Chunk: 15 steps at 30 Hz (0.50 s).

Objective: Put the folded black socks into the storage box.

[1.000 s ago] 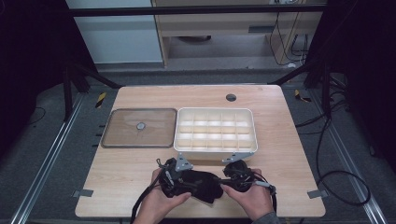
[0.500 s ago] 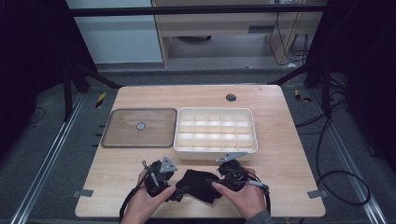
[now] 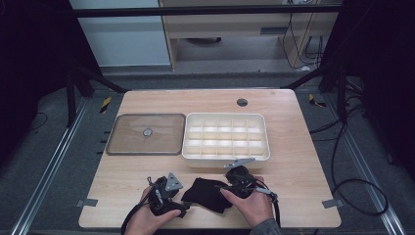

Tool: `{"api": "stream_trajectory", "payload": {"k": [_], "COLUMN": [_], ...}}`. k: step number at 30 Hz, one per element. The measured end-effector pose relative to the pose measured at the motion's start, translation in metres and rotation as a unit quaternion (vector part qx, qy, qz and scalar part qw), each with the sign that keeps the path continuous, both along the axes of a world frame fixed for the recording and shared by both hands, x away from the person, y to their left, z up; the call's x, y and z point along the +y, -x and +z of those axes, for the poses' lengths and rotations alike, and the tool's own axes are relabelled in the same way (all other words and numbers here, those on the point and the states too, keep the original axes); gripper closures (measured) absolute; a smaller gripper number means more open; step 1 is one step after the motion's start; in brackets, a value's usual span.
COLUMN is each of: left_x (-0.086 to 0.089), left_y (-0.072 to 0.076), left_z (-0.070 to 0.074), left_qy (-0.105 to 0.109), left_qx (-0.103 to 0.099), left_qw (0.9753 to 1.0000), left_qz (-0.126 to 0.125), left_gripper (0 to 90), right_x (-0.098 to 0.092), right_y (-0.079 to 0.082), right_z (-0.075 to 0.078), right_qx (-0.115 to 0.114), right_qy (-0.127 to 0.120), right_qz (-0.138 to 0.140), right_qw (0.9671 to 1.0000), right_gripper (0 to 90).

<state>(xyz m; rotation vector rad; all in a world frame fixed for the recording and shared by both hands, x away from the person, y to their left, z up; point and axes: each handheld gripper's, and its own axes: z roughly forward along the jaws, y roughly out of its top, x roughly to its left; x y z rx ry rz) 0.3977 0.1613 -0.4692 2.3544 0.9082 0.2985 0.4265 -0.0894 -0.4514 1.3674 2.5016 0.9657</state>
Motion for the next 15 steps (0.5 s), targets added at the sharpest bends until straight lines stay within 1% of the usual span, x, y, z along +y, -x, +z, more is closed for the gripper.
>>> {"api": "stream_trajectory", "payload": {"k": [2,6,8,11,12,15], "left_x": [0.002,0.006,0.008,0.009,0.010,0.009], "left_y": [0.000,0.000,0.000,0.002,0.002,0.002], "left_z": [0.000,-0.001,-0.002,-0.004,-0.005,-0.007], "left_qy": [0.004,0.008,0.008,0.005,0.005,0.001], "left_qx": [0.004,0.004,0.004,0.003,0.002,0.005], "left_qw": [1.0000,0.9999,1.0000,1.0000,1.0000,1.0000], "left_qz": [-0.003,-0.005,-0.004,-0.006,-0.006,-0.006], "left_gripper": [23.4,26.4,27.9,28.9,29.7,34.0], "right_x": [0.002,0.006,0.008,0.010,0.010,0.011], "right_y": [-0.001,-0.004,-0.007,-0.008,-0.008,-0.007], "right_z": [0.001,-0.001,-0.004,-0.006,-0.007,-0.007], "right_qx": [0.002,0.009,0.009,0.013,0.011,0.012], "right_qy": [0.004,0.007,0.009,0.012,0.013,0.014], "right_qz": [0.000,0.000,-0.001,-0.001,0.001,0.001], "right_qw": [1.0000,0.9999,0.9999,0.9998,0.9999,0.9998], "right_gripper": [40.7,39.3,37.7,35.7,34.6,33.3]}}
